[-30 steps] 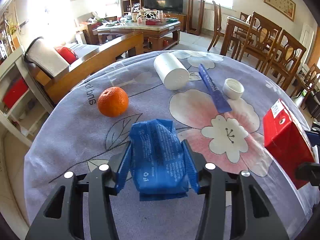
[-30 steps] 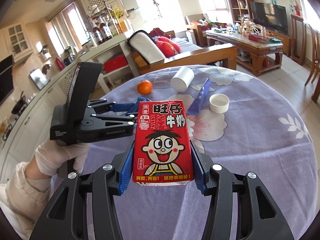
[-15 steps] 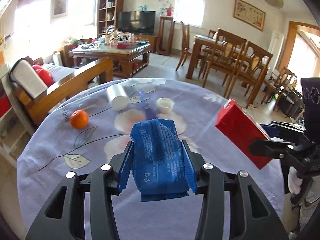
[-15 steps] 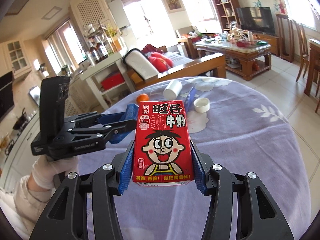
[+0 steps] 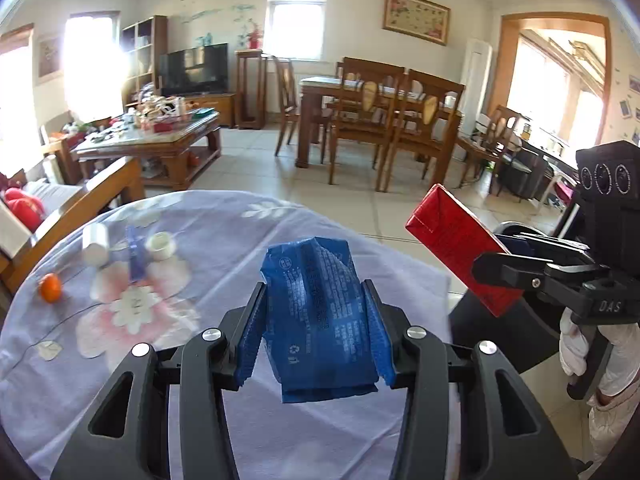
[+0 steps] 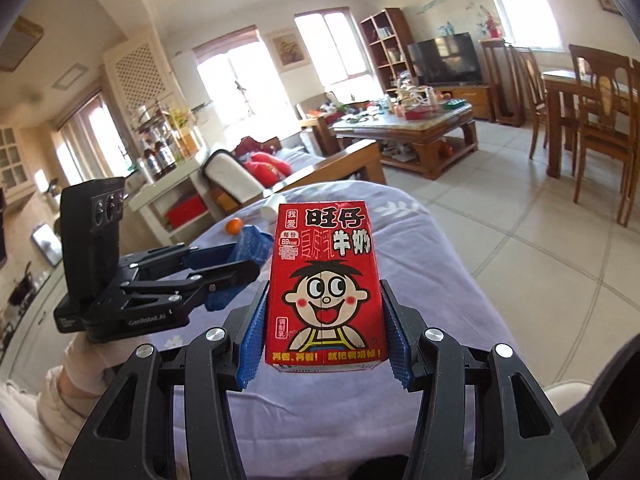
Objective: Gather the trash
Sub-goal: 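Lift the blue wrapper and red milk box and carry them over the bin, then open both tools to drop the wrapper and milk box into the bin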
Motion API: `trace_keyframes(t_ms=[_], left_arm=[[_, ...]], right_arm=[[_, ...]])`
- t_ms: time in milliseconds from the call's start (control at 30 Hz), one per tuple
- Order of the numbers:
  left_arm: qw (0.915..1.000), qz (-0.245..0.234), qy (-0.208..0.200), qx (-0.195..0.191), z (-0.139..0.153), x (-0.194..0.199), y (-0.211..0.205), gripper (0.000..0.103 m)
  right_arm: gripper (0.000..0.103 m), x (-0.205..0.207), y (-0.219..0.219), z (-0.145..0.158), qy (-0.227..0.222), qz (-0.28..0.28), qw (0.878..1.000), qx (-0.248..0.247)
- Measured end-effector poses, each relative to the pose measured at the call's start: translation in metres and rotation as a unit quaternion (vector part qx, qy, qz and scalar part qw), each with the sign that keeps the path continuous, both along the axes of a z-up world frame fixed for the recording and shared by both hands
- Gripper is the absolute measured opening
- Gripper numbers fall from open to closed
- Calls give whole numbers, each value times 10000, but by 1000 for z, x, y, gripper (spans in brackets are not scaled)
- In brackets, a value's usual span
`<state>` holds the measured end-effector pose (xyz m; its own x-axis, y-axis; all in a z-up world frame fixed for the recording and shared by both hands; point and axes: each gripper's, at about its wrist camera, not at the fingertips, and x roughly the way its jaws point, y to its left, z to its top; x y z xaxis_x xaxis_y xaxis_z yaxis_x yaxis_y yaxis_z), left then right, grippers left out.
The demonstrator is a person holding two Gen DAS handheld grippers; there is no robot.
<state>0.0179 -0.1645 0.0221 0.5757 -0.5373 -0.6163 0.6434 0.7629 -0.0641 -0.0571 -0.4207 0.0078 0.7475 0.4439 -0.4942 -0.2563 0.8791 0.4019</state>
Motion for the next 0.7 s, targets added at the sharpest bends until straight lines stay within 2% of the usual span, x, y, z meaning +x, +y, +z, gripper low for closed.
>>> trace_keyframes(t_ms=[267, 700], left_arm=[[9976, -691, 2, -36, -7, -37, -69, 46], [9832, -1816, 193, -27, -31, -82, -177, 46]], right_arm=[[51, -56, -70, -17, 19, -722, 9973, 159], [51, -159, -184, -61, 165, -1859, 9814, 446]])
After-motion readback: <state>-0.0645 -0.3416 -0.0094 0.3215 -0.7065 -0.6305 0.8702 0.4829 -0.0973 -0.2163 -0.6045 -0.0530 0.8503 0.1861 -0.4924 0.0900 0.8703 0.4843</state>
